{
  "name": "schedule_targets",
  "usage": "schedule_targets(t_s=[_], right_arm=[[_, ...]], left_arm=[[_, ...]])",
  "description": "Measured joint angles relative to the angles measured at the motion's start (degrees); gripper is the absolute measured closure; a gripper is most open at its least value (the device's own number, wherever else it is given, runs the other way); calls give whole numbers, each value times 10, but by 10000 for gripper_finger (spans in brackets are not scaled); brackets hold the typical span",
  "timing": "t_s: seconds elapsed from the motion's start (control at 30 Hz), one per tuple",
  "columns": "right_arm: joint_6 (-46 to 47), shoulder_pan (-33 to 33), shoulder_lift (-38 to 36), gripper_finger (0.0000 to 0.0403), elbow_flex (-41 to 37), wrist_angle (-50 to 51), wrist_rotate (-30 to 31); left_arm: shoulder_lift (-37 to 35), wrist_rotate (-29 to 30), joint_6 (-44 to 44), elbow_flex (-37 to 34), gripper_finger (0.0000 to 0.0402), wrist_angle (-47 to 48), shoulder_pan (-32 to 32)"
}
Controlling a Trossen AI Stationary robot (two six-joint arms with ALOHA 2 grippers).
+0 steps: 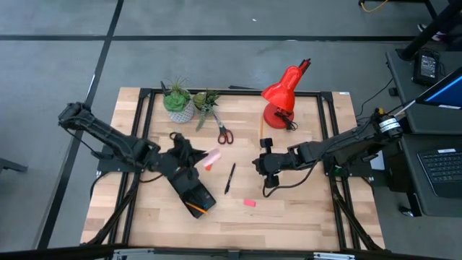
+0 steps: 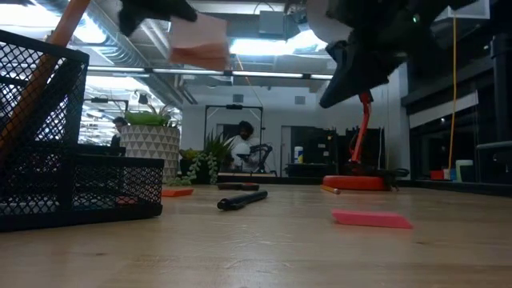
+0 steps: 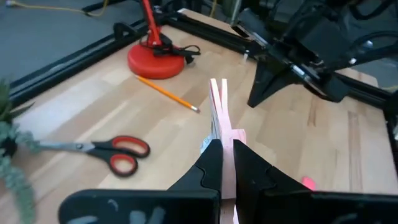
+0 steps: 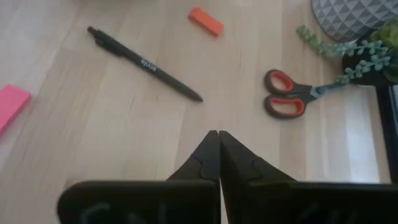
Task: Pick and place office supplies into organizer
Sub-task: Put the pink sticky notes into the black desk organizer
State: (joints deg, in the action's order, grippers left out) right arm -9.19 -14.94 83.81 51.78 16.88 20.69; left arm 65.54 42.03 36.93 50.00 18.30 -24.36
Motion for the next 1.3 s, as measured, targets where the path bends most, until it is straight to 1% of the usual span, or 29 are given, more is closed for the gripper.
schedule_targets(t_s=[0.1,0.17,0.27,0.43,0.53,0.7,0.83,0.97,1.13,1.2,1.3], right_arm=[[0,0,0,401,-15,-32,0],[1,0,0,401,-27,-48,0],[3,0,0,402,-42,-73,0],[11,0,0,402,-55,-116,0],[12,0,0,403,-55,-134,0],[12,0,0,403,-55,-151,0],[-1,0,0,403,-55,-172,0],[-16,0,0,403,-55,-202,0],[-34,1,0,403,-54,-231,0],[-35,1,0,403,-54,-234,0],[-40,2,0,403,-54,-236,0]], left_arm=[[0,62,48,0,395,29,-44],[0,102,100,0,395,59,-74],[0,151,182,-27,395,70,-114],[0,188,340,-103,395,62,-167],[0,230,415,-139,395,55,-198],[-2,265,514,-169,395,54,-259],[-2,308,563,-184,395,57,-302],[-2,317,610,-206,395,59,-324],[-2,316,646,-228,395,73,-327],[-2,306,667,-237,395,82,-327],[-2,268,701,-245,395,108,-327]])
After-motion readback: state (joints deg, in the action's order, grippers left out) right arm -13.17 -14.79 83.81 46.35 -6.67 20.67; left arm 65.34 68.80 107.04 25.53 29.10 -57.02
